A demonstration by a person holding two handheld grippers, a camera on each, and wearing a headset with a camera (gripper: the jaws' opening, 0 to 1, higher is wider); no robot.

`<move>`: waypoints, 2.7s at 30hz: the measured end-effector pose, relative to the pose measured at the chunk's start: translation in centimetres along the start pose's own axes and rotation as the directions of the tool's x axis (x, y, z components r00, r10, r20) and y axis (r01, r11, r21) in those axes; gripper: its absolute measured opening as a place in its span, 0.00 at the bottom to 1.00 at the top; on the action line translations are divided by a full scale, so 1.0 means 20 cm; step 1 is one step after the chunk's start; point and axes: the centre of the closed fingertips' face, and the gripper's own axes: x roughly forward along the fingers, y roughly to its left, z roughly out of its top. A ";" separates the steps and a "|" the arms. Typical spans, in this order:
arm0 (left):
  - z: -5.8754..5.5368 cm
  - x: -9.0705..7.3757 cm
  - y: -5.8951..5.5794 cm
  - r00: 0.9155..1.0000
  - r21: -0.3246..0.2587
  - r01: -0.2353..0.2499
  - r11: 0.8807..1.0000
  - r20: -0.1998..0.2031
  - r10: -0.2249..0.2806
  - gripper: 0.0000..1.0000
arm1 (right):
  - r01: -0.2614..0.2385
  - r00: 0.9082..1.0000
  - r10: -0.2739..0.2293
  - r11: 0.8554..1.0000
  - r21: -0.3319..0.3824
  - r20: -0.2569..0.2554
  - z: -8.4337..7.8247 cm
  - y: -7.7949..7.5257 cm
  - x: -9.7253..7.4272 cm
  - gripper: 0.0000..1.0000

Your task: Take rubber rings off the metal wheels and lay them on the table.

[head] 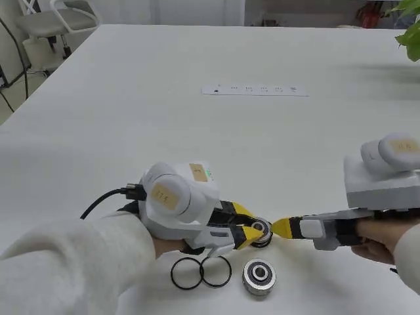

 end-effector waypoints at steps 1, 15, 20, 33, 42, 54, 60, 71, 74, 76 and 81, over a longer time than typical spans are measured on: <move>0.00 0.00 0.00 1.000 -0.001 0.000 1.000 0.000 0.000 0.13 | 0.001 1.000 -0.001 1.000 -0.003 -0.001 0.00 0.00 0.00 0.00; 0.00 0.00 0.00 1.000 0.002 -0.002 1.000 -0.002 0.002 0.13 | 0.002 1.000 -0.003 1.000 -0.025 -0.016 0.02 0.02 0.01 0.00; 0.00 0.00 0.00 1.000 0.004 -0.002 1.000 -0.001 0.002 0.14 | -0.008 1.000 0.007 0.999 -0.031 -0.016 0.02 0.03 0.01 0.00; 0.00 0.00 0.00 1.000 0.005 0.001 1.000 0.004 -0.001 0.14 | -0.021 1.000 0.020 0.998 -0.062 -0.015 0.03 0.05 0.01 0.00; 0.00 0.00 0.00 1.000 0.001 0.000 1.000 0.006 0.000 0.14 | -0.060 0.998 0.060 0.996 -0.067 -0.004 0.05 0.10 0.01 0.00; 0.00 0.00 0.00 1.000 -0.030 -0.005 1.000 0.023 0.006 0.14 | -0.035 0.999 0.035 0.994 -0.108 0.003 0.05 0.09 0.01 0.00; 0.00 -0.01 0.00 1.000 -0.013 0.007 1.000 -0.019 -0.007 0.14 | -0.037 0.999 0.036 0.996 -0.082 -0.009 0.03 0.07 0.02 0.00; 0.08 -0.13 0.09 1.000 -0.050 -0.030 0.998 0.005 0.030 0.30 | -0.050 0.999 0.050 0.996 -0.075 0.004 0.05 0.08 0.01 0.00; 0.13 -0.18 0.13 0.998 -0.058 -0.054 0.997 0.022 0.055 0.36 | -0.057 0.998 0.058 0.996 -0.068 0.016 0.06 0.08 0.00 0.00; 0.15 -0.21 0.14 0.998 -0.037 -0.053 0.998 0.025 0.054 0.38 | -0.063 0.998 0.065 0.996 -0.063 0.026 0.07 0.09 -0.01 0.00; 0.22 -0.30 0.15 0.998 -0.036 -0.046 0.998 0.052 0.048 0.47 | -0.081 0.996 0.084 0.995 -0.061 0.042 0.09 0.12 -0.01 0.00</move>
